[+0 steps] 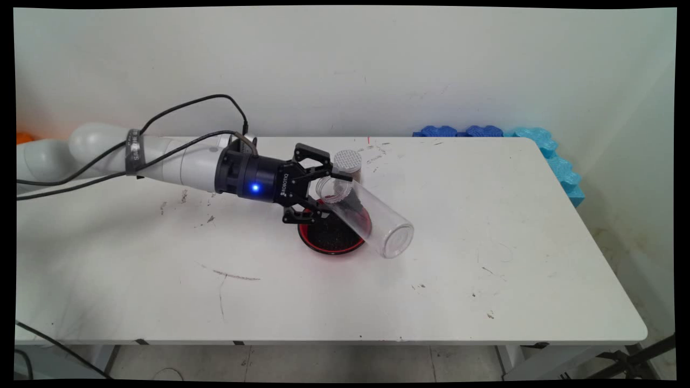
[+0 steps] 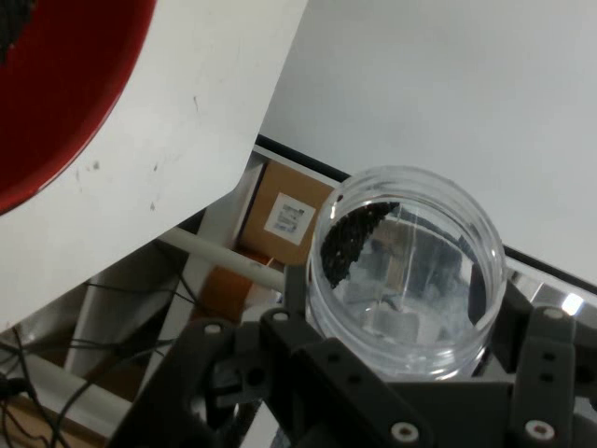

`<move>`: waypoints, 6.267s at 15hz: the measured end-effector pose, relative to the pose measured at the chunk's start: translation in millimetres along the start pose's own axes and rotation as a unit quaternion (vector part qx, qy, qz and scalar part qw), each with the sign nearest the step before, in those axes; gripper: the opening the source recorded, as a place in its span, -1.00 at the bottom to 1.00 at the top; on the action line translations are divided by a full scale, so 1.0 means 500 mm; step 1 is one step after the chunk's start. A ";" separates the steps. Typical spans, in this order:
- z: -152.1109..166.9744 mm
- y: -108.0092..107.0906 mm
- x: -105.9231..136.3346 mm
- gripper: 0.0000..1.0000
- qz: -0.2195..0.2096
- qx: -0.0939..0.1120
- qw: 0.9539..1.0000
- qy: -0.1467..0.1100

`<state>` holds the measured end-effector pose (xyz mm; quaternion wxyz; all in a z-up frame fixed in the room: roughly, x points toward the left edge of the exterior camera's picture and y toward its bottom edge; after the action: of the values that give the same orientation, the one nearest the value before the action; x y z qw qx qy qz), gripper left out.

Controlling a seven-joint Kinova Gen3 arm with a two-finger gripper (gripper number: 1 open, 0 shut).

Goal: Pour the black seasoning powder in the red bowl, then place the picked object on the table

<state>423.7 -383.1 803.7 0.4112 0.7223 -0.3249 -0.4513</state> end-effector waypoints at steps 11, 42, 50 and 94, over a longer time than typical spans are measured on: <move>0.019 0.063 -0.039 -1.00 0.139 0.012 0.990 -0.015; 0.062 0.258 -0.131 -1.00 0.629 0.087 0.770 -0.052; 0.092 0.273 -0.155 -1.00 0.753 0.110 0.643 -0.081; 0.195 0.081 -0.105 -1.00 0.798 0.117 0.581 -0.112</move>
<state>309.8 -386.6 835.1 0.4782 0.1578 -0.8637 0.0235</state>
